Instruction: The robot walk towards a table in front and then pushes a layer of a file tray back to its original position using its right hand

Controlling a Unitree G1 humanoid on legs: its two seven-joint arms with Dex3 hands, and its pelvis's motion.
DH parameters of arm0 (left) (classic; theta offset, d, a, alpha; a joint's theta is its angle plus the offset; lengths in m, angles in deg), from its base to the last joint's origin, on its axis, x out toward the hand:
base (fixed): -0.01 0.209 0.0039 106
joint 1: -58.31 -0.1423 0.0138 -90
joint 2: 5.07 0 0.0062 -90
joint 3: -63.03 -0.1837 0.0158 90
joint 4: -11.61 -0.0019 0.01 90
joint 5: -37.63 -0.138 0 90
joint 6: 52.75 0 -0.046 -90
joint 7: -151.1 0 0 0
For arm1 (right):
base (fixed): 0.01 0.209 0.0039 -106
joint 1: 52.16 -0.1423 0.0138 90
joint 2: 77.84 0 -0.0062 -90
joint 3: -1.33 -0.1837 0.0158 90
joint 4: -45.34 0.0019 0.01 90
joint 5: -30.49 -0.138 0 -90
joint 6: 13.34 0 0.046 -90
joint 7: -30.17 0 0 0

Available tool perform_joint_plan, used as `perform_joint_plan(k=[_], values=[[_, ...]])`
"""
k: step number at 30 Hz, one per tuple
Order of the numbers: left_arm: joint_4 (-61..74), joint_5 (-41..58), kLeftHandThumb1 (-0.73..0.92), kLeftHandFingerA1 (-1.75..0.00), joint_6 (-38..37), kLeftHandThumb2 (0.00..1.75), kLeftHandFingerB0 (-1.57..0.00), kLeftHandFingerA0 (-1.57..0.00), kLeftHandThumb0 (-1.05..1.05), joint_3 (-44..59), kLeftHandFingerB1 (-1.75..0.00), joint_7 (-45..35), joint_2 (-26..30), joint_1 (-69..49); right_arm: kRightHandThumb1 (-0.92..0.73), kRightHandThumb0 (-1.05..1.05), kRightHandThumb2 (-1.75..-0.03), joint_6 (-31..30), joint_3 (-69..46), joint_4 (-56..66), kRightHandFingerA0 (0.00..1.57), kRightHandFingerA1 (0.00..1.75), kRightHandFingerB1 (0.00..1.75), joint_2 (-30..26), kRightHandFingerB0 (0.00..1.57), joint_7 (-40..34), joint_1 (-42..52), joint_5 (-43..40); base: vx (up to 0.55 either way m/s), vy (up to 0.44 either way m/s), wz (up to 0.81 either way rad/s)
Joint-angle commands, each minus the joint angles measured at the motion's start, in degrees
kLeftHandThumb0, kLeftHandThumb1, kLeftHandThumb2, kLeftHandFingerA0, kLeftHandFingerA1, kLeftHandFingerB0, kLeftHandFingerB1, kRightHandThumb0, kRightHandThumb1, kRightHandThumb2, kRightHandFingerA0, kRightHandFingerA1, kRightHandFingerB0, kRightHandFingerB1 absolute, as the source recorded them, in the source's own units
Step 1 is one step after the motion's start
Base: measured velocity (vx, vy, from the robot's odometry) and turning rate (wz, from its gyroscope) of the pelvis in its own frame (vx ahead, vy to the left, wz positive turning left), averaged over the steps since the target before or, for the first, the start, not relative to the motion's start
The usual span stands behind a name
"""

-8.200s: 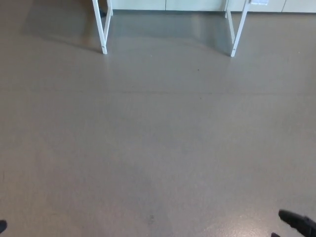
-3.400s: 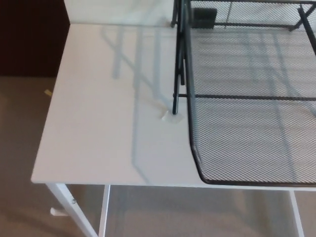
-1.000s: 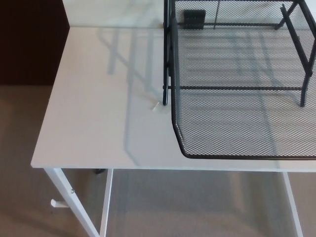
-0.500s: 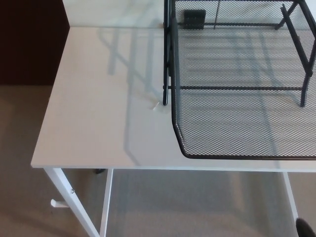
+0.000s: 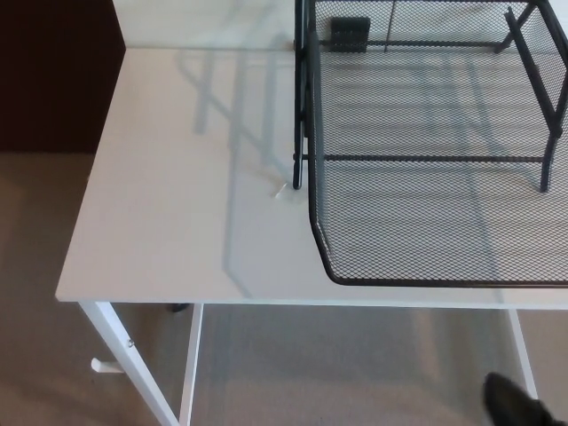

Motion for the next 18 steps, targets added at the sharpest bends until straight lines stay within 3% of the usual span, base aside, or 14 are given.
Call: perform_joint_plan(k=[1, 2, 3, 5, 6, 8, 9, 15, 16, 18], values=[[1.0, 1.0, 0.52, -0.46, 3.1, 0.55, -0.43, -0.56, -0.14, 0.6, -0.38, 0.6, 1.5, 0.8, -0.43, -0.74, -0.93, 5.7, 1.8, 3.2, 0.01, 0.49, 0.42, 4.0, 0.01, -3.8, -4.3, 15.4, 0.00, 0.000, 0.00], [1.2, 0.8, 0.53, -0.46, 2.4, 0.55, -0.43, -0.56, -0.15, 0.5, -0.38, 0.6, 1.5, 0.8, -0.43, -0.86, -0.86, -1.2, 0.1, 5.9, 0.00, 0.28, 0.15, 1.5, 0.08, 0.2, -5.2, 22.2, 0.00, 0.000, 0.00], [1.2, 0.8, 0.47, -0.48, 2.7, 0.60, -0.42, -0.51, -0.22, 0.5, -0.42, 0.5, 1.6, 1.2, -0.44, -0.84, -0.85, -3.9, -0.6, 4.9, 0.00, 0.20, 0.06, -0.2, 0.10, 0.8, -7.3, 24.7, 0.00, 0.000, 0.00], [1.4, 0.8, 0.53, -0.45, 3.0, 0.55, -0.42, -0.54, -0.16, 0.5, -0.38, 0.4, 1.7, 1.5, -0.45, -0.85, -0.82, -5.8, -0.9, 3.6, 0.00, 0.16, 0.00, -1.6, 0.12, 1.3, -9.2, 26.2, 0.00, 0.000, 0.00], [1.2, 0.6, 0.47, -0.48, 2.9, 0.60, -0.41, -0.50, -0.22, 0.3, -0.42, 0.6, 1.8, 1.9, -0.41, -0.79, -0.71, -7.8, -0.7, 2.4, 0.00, 0.00, 0.01, -2.7, 0.11, 2.7, -10.7, 26.9, 0.00, 0.000, 0.00], [0.5, 0.6, 0.52, -0.45, 3.0, 0.55, -0.42, -0.54, -0.16, 0.4, -0.38, 0.6, 1.9, 2.6, -0.38, -0.78, -0.69, -10.0, -0.5, 1.4, 0.00, 0.00, 0.03, -3.6, 0.02, 3.9, -12.1, 28.1, 0.00, 0.000, 0.00], [0.2, 1.4, 0.51, -0.48, 3.5, 0.60, -0.40, -0.46, -0.21, 0.9, -0.41, -0.5, 2.0, 3.0, -0.37, -0.80, -0.70, -11.5, -0.4, 0.9, 0.00, 0.00, 0.02, -3.8, 0.01, 4.3, -12.6, 30.0, 0.00, 0.000, 0.00], [0.8, 1.3, 0.54, -0.47, 4.3, 0.61, -0.42, -0.45, -0.19, 0.8, -0.41, -0.6, 2.0, 3.2, -0.37, -0.78, -0.69, -16.6, 1.2, -2.7, 0.00, 0.00, 0.02, -5.2, 0.00, 4.7, -14.9, 34.3, 0.00, 0.000, 0.00], [0.7, 1.3, 0.55, -0.47, 4.5, 0.60, -0.41, -0.44, -0.17, 0.8, -0.40, -0.5, 2.0, 3.4, -0.45, -0.83, -0.82, -17.4, 1.4, -3.3, 0.00, 0.17, 0.00, -5.4, 0.00, 5.0, -15.4, 34.9, 0.00, 0.000, 0.00], [0.9, 1.4, 0.55, -0.46, 5.2, 0.60, -0.42, -0.44, -0.17, 0.8, -0.40, -0.5, 2.1, 3.5, -0.45, -0.83, -0.83, -19.6, 2.0, -5.1, 0.00, 0.18, 0.00, -5.9, 0.00, 4.6, -16.9, 36.9, 0.00, 0.000, 0.00]])
